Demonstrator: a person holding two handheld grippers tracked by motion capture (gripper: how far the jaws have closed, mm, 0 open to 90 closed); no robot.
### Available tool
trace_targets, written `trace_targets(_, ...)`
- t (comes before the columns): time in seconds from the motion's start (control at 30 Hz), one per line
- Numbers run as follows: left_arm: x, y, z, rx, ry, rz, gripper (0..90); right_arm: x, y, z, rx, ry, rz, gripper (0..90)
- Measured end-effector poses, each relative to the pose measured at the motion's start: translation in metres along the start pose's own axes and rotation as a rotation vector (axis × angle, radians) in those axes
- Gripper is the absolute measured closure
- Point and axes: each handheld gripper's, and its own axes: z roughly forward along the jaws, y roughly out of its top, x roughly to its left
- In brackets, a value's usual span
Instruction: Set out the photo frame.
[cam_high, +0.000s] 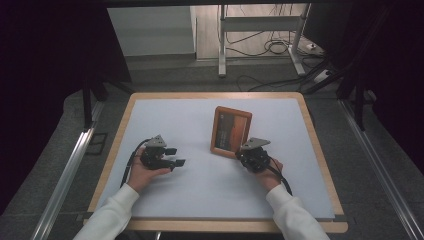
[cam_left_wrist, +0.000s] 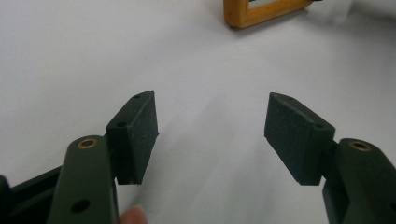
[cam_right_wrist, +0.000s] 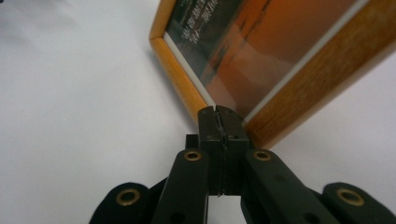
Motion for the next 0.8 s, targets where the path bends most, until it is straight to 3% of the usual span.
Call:
trace_targets(0.27,0.0,0.0,0.0,-0.001,0.001,0.0,34.2,-0.012,-0.005,-0.004,-0.003,-0.02,0.022,90.0)
trace_targets(0.8,0.0,-0.001,-0.002,-0.006,0.002,-0.015,34.1,-0.017,-0.008,-0.004,-0.017,-0.014,0.04,90.0)
